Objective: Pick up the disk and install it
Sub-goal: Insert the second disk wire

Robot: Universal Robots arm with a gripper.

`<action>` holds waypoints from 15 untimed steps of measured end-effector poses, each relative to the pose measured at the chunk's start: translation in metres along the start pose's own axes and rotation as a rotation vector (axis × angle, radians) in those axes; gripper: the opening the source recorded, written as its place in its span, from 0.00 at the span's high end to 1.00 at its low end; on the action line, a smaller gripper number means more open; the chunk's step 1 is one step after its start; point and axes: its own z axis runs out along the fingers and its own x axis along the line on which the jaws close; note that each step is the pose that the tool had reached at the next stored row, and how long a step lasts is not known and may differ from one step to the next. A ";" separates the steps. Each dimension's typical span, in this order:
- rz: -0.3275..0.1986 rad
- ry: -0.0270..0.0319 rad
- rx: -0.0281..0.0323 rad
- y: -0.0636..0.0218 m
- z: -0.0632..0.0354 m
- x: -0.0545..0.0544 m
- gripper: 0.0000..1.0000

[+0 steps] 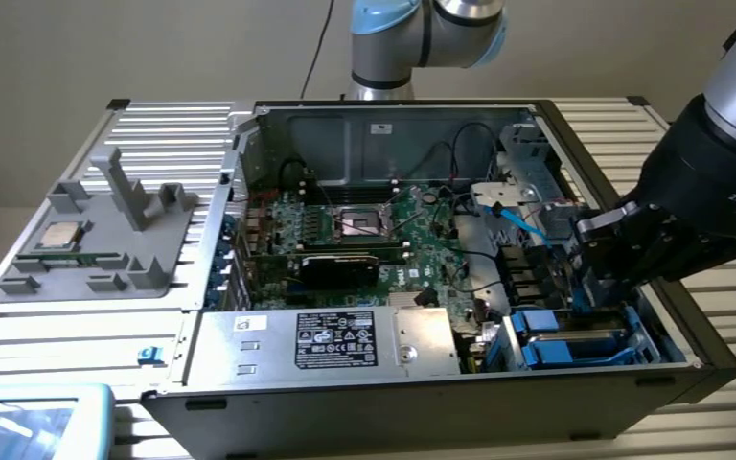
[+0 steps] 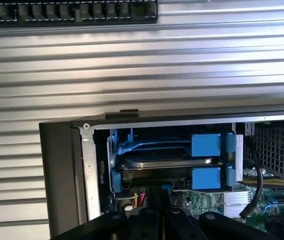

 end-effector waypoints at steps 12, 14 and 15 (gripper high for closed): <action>-0.003 -0.0177 -0.0013 0.0009 0.0135 0.002 0.89; -0.004 -0.0210 -0.0018 0.0009 0.0140 0.002 0.89; -0.004 -0.0219 -0.0019 0.0010 0.0142 0.002 0.89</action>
